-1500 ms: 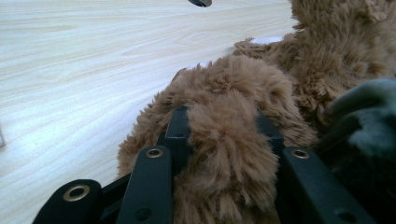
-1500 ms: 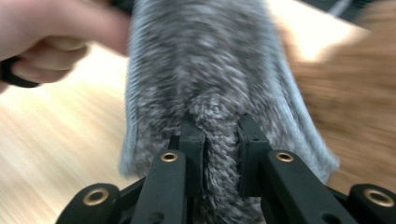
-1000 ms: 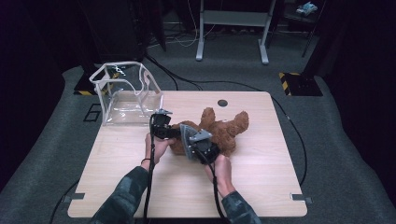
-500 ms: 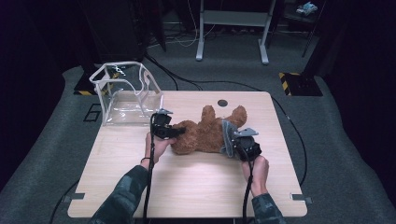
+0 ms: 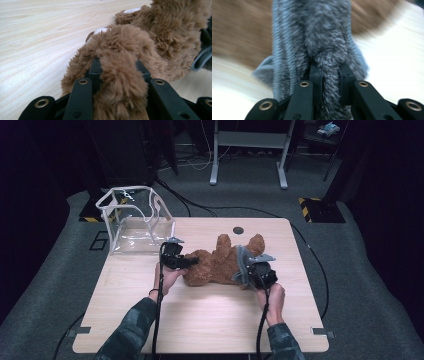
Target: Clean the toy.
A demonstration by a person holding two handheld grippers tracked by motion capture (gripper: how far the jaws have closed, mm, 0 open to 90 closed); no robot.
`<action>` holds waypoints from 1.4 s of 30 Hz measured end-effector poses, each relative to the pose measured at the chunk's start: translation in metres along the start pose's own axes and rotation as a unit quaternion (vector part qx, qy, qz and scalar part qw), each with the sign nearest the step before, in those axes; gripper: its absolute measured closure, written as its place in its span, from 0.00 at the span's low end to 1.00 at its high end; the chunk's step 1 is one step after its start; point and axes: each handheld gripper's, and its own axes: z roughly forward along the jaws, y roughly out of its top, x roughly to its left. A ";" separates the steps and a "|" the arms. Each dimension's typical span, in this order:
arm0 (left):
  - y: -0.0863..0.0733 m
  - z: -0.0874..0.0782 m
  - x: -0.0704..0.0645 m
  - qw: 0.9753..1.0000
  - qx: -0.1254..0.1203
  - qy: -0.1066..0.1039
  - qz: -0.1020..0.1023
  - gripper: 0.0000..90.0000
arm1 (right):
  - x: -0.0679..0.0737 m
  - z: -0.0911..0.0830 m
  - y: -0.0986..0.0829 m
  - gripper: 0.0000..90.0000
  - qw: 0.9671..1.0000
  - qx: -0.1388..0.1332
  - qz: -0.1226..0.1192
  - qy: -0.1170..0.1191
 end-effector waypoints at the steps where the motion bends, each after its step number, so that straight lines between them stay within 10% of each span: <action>1: -0.001 0.000 0.000 1.000 -0.002 -0.001 -0.002 0.76 | -0.009 0.003 -0.005 0.86 1.000 0.009 0.007 -0.011; 5: -0.002 -0.001 0.002 1.000 -0.001 -0.009 -0.001 0.76 | -0.024 -0.005 -0.011 0.86 1.000 0.004 0.026 -0.010; 13: -0.002 0.000 0.004 1.000 -0.001 -0.012 -0.002 0.76 | 0.024 -0.013 0.021 0.86 0.998 -0.024 -0.030 0.040; 22: -0.001 0.002 0.005 1.000 0.000 -0.013 0.003 0.76 | -0.026 0.019 -0.002 0.86 0.998 0.064 -0.002 -0.019; 29: 0.001 0.003 0.006 1.000 0.004 -0.015 0.009 0.76 | 0.000 -0.022 0.029 0.86 0.999 -0.013 -0.027 0.018; 32: 0.004 0.003 0.007 1.000 0.010 -0.017 0.006 0.76 | 0.012 -0.006 0.038 0.86 0.999 0.016 -0.043 0.012; 42: 0.000 0.002 0.004 1.000 0.013 -0.015 0.013 0.76 | -0.027 0.037 -0.003 0.86 0.995 0.104 -0.004 0.008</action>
